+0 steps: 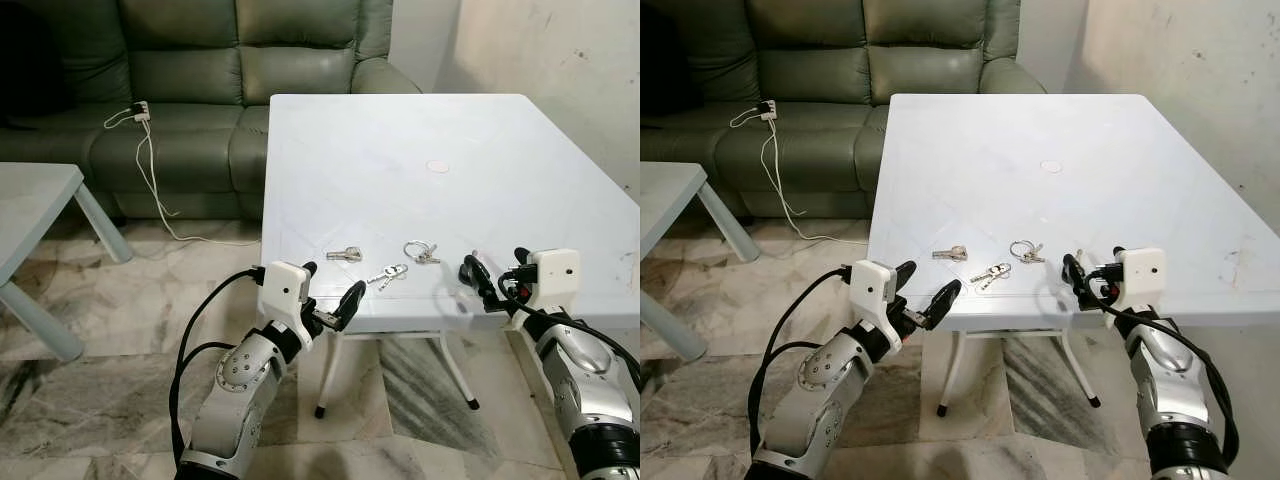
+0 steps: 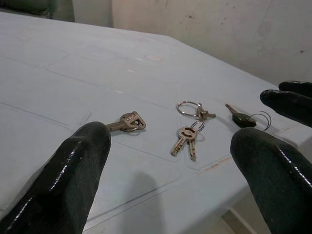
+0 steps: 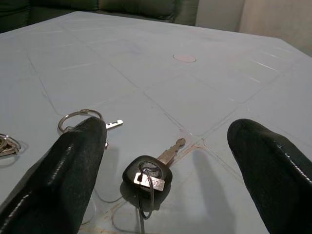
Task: Hang keys on a hook
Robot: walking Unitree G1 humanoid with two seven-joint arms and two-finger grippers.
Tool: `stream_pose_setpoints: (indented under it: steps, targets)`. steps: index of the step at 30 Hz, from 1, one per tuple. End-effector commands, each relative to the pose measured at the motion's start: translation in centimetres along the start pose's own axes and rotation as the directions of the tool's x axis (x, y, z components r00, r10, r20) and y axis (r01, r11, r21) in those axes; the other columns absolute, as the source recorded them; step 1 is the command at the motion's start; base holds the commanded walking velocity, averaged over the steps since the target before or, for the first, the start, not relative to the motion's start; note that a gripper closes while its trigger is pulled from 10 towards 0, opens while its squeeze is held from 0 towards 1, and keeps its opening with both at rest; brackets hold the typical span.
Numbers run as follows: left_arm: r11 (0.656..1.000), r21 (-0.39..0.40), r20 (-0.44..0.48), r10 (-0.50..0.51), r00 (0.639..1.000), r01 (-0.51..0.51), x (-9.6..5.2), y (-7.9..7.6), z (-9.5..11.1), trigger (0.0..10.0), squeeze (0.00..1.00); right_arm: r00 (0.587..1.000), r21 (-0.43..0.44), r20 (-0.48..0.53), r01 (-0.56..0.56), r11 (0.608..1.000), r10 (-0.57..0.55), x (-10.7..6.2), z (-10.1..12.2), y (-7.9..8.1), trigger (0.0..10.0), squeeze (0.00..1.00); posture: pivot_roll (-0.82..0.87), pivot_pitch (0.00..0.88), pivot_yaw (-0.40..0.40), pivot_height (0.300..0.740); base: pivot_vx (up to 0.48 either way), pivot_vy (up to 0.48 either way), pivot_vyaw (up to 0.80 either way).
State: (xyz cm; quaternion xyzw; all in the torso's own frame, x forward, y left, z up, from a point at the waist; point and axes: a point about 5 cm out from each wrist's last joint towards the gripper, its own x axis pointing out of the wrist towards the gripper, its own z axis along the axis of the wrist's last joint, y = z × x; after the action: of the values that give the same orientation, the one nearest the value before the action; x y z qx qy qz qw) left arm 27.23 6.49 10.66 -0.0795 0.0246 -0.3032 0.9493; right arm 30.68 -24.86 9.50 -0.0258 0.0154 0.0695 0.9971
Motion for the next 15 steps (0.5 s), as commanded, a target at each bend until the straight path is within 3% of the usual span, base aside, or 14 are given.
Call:
stream_pose_setpoints:
  steps: [1, 5, 15]
  targets:
    - [1.0, 0.012, 0.006, 0.004, 1.0, -0.004, -0.06, -0.13, 0.22, 10.0, 0.0, 1.0, -0.005, -0.001, 0.001, 1.0, -0.001, 0.12, 0.21, -0.35, 10.0, 0.0, -0.04, 0.0, -0.056, 0.74, 0.0, 0.0, -0.66]
    - [1.0, 0.007, 0.006, 0.006, 1.0, -0.006, -0.06, -0.11, 0.25, 10.0, 0.0, 1.0, -0.006, -0.001, -0.002, 1.0, 0.002, 0.15, 0.24, -0.33, 10.0, 0.0, -0.04, 0.0, -0.057, 0.74, 0.0, 0.0, -0.64]
    - [1.0, -0.004, 0.005, -0.014, 1.0, 0.014, 0.0, -0.51, 0.21, 10.0, 0.0, 1.0, -0.013, -0.016, -0.025, 1.0, 0.025, 0.15, -0.09, -0.03, 10.0, 0.0, -0.04, 0.0, -0.059, 0.74, 0.0, 0.0, 0.0]
